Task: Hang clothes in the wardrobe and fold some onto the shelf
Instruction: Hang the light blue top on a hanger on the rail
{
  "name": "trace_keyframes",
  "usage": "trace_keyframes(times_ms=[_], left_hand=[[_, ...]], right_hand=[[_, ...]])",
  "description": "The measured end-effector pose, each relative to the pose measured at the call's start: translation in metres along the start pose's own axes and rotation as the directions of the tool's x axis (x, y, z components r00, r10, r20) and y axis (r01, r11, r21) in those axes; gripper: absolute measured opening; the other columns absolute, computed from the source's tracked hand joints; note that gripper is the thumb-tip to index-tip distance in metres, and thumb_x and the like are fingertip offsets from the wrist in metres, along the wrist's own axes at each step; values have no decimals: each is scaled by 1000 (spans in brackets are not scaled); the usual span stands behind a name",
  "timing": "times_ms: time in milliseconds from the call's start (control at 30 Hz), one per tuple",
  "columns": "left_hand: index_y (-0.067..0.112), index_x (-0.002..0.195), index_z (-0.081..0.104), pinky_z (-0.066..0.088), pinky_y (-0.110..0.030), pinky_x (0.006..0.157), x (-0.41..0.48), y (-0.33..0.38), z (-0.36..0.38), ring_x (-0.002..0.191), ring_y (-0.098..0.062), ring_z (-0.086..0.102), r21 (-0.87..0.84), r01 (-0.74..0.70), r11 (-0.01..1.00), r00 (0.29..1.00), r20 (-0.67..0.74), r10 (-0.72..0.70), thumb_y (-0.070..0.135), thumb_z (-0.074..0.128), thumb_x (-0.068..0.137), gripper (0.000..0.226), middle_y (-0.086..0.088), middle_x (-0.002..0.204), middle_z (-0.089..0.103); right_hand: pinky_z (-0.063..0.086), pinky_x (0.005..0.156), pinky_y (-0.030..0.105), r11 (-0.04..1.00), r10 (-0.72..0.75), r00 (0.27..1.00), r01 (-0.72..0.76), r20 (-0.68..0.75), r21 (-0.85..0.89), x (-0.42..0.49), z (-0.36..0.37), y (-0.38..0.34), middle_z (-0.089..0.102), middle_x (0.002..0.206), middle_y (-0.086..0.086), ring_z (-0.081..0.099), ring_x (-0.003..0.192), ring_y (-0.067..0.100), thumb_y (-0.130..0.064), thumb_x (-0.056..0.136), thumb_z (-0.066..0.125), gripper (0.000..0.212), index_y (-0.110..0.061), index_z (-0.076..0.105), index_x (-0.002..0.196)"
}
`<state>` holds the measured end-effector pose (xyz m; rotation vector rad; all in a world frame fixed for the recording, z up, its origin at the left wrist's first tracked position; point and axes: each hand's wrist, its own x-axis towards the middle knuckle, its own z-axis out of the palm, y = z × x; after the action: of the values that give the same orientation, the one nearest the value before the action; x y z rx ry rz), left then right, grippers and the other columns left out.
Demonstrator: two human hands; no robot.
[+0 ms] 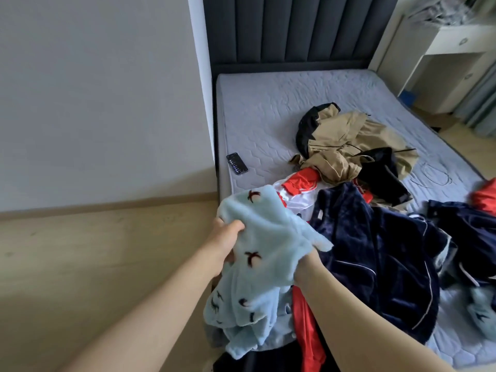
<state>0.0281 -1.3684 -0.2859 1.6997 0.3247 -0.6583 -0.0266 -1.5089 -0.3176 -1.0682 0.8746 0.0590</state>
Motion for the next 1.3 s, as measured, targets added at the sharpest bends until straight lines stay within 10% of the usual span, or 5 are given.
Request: trace_keyframes(times_ms=[133,333,733,1167,1300], left_hand=[[34,145,16,36,-37,103,5,-3,-10,126,-17,39,124,-106,987,984,156,86,52,59,82,78,2,143,36],[28,132,42,49,-39,85,27,-8,-31,110,-27,56,-29,197,980,967,168,-190,64,67,67,78,-7,123,57],[8,126,37,45,-34,71,51,-21,-74,91,-29,58,-144,238,961,960,-115,-255,-6,44,83,46,-14,97,49],[10,61,47,40,-21,44,-2,44,-45,45,-14,48,-541,70,838,997,12,-75,18,26,99,43,1,31,47],[11,86,59,48,-29,80,-2,54,-46,79,-22,58,-519,62,852,997,-14,-81,36,43,92,30,-9,80,62]], right_hand=[[33,55,27,999,37,995,-36,96,-18,-7,25,-3,47,54,5,41,51,20,1,80,34,29,-16,56,70],[38,106,48,990,142,963,-132,230,-58,-23,66,0,62,112,23,55,113,36,-13,93,36,30,-4,64,98],[47,91,39,961,276,894,-260,352,-92,-15,96,28,64,97,21,60,91,32,-34,90,45,44,4,61,105],[46,50,20,678,354,924,-148,143,-720,10,53,1,60,64,0,55,56,12,-21,73,70,13,-15,60,78],[53,63,31,821,315,936,-187,156,-539,14,39,-5,61,79,13,58,66,23,-1,79,53,16,-3,60,93]])
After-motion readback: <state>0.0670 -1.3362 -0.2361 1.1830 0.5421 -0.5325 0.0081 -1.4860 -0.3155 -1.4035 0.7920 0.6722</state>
